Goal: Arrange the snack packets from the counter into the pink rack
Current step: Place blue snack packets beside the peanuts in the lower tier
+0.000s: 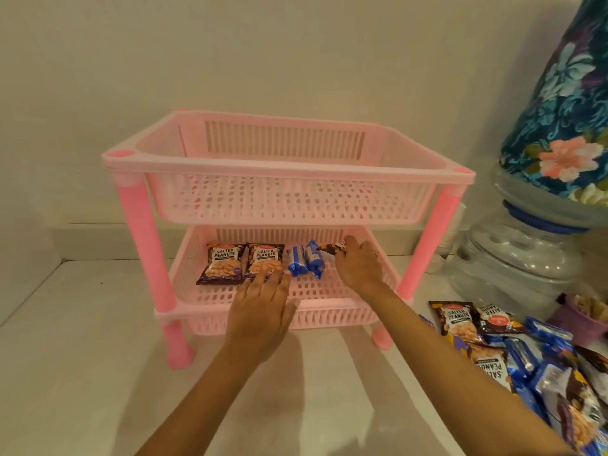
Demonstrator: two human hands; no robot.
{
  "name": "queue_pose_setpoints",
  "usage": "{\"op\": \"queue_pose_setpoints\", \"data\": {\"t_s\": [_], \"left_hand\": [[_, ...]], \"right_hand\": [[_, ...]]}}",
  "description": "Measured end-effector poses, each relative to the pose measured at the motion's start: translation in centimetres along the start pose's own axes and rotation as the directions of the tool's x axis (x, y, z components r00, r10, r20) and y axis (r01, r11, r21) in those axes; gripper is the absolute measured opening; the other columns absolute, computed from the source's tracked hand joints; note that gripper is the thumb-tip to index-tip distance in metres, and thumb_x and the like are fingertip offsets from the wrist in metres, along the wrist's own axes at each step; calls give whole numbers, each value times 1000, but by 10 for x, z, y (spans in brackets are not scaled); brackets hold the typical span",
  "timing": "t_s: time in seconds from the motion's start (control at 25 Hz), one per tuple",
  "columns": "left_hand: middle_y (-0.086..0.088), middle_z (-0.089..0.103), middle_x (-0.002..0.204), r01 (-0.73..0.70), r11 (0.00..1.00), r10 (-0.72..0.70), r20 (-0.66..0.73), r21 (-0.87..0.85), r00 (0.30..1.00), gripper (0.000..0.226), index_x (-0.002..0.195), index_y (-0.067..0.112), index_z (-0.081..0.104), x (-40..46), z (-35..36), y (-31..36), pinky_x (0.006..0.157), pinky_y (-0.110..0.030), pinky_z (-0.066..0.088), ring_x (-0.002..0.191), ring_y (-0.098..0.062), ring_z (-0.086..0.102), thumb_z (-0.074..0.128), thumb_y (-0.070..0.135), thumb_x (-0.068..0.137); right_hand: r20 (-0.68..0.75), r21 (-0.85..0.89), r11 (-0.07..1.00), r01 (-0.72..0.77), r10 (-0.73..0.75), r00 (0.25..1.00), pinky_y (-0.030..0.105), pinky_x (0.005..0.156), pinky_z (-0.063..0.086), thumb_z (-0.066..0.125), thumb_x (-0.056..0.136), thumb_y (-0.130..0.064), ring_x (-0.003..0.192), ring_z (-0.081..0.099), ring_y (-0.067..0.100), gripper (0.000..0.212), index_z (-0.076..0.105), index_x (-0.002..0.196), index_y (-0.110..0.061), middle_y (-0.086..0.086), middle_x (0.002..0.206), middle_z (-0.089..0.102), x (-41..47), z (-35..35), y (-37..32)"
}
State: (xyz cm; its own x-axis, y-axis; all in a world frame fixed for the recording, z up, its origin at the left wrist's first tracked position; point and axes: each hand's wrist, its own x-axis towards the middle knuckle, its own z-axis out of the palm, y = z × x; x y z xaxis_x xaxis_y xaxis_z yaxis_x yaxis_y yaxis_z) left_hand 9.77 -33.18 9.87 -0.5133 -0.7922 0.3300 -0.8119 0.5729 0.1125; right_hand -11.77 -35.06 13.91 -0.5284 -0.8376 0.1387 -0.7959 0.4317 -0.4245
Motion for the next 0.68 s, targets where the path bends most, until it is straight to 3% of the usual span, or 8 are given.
{"op": "queue_pose_setpoints", "data": {"t_s": [0.12, 0.24, 0.32, 0.4, 0.56, 0.68], "left_hand": [[-1, 54, 139, -7, 1000, 7, -17, 6, 1000, 63, 135, 17, 51, 2, 4, -3, 105, -44, 27, 132, -24, 46, 11, 49, 99], [0, 57, 136, -11, 1000, 11, -9, -19, 1000, 66, 133, 16, 55, 2, 7, -4, 105, -45, 35, 131, -24, 48, 9, 49, 99], [0, 60, 133, -8, 1000, 7, -14, -19, 1000, 67, 131, 16, 57, 3, 7, -4, 102, -46, 40, 129, -24, 50, 9, 49, 99], [0, 61, 132, -5, 1000, 5, -21, -18, 1000, 67, 130, 16, 58, 4, 7, -4, 101, -46, 42, 128, -24, 51, 8, 48, 99], [0, 61, 131, 1, 1000, -1, -2, -9, 1000, 66, 130, 16, 58, 4, 6, -3, 100, -45, 43, 127, -22, 53, 9, 49, 99], [1, 62, 130, 4, 1000, -4, 15, 2, 1000, 64, 130, 17, 59, 4, 5, -4, 100, -43, 41, 125, -21, 55, 12, 49, 99]], "right_hand": [[81, -62, 993, -104, 109, 991, 52, 105, 34, 34, 97, -33, 131, 33, 45, 50, 27, 143, -16, 24, 147, 26, 39, 17, -5], [385, -187, 982, -2, 75, 920, 54, 116, 11, 28, 99, -48, 144, 2, 42, 65, 2, 151, -19, 19, 158, -4, 49, 32, 4], [520, -276, 960, 42, 112, 846, 52, 117, 9, 22, 94, -60, 145, -2, 40, 75, -6, 151, -20, 16, 158, -13, 49, 35, 11], [580, -375, 920, 112, 139, 803, 53, 117, 12, 20, 94, -61, 145, -4, 41, 73, -10, 150, -26, 14, 157, -20, 53, 37, 18], [627, -466, 863, 195, 166, 761, 58, 114, 15, 18, 85, -67, 143, -1, 45, 75, -2, 150, -35, 13, 157, -21, 60, 43, 26], [582, -449, 877, 171, 142, 801, 57, 115, 10, 24, 95, -53, 143, -7, 46, 64, -2, 150, -34, 9, 155, -26, 58, 44, 21]]}}
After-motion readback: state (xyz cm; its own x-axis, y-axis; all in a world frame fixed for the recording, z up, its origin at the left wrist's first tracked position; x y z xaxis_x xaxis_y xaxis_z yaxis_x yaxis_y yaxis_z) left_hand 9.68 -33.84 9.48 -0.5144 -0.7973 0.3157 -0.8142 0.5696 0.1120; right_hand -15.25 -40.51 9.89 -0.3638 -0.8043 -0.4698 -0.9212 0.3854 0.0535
